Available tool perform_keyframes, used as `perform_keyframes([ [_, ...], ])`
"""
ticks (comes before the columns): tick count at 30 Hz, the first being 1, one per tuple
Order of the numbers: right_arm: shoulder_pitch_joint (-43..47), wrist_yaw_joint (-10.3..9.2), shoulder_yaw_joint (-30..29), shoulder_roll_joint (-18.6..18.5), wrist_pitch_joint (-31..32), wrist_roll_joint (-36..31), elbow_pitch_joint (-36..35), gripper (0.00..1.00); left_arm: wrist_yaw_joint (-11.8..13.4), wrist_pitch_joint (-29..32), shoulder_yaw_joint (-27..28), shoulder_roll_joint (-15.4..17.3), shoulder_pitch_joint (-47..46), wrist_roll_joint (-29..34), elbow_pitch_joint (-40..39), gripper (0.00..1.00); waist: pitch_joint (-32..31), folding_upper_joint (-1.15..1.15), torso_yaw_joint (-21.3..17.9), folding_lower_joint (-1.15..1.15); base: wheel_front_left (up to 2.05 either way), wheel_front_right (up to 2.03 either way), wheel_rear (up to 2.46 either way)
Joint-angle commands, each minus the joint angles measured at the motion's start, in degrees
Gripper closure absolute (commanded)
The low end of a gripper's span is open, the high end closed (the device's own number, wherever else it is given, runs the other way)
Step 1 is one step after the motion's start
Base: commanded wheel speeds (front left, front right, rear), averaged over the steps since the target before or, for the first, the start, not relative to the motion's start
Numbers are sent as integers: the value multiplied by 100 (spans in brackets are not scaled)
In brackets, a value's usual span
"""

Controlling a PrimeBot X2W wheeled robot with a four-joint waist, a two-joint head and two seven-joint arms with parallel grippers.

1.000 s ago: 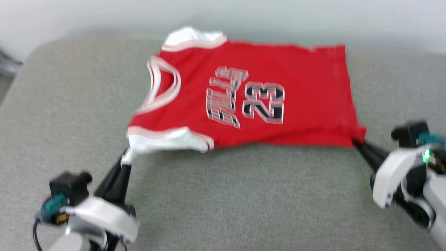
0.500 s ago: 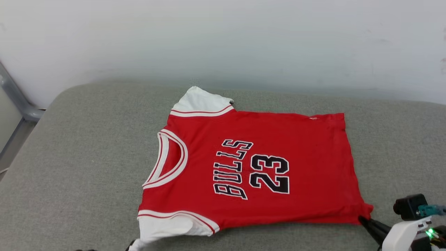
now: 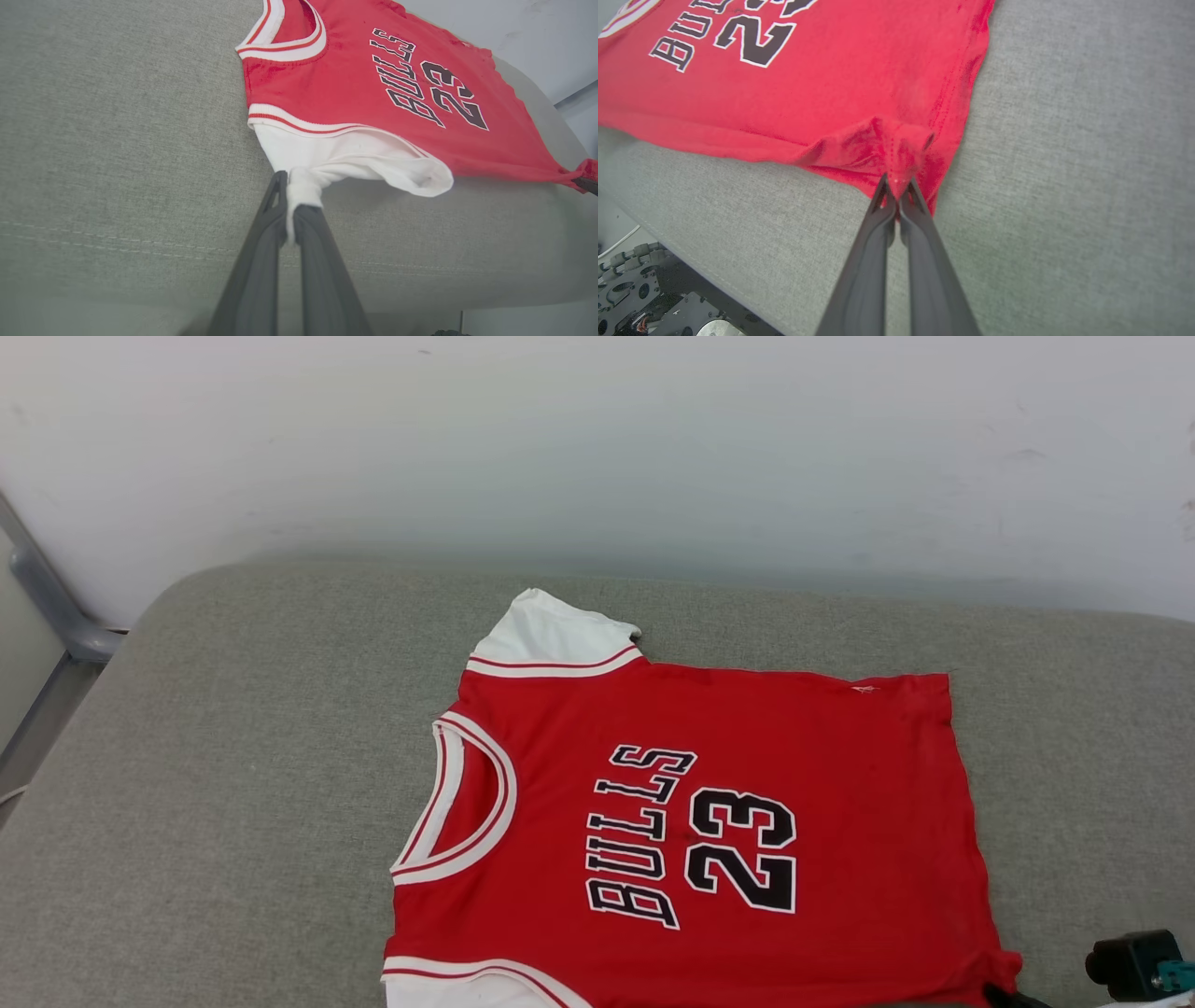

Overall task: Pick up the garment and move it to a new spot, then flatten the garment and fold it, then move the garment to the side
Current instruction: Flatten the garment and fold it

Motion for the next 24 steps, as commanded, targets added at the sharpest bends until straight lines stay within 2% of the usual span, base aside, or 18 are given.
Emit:
perform_keyframes([
  [1, 31, -9, -66, 57, 29, -43, -82, 100, -23, -30, 24, 44, -134, 66, 11, 100, 12, 0, -7, 0, 0, 0, 0],
  [9, -104, -9, -374, 230, 188, -220, -373, 100, -115, 20, 116, 279, -774, 374, 79, 100, 86, 0, -68, 0, 0, 0, 0],
  [24, -803, -9, -616, 385, 430, -360, -636, 100, -868, 713, -18, 587, -2849, 892, 755, 100, 879, 0, -339, 0, 0, 0, 0],
])
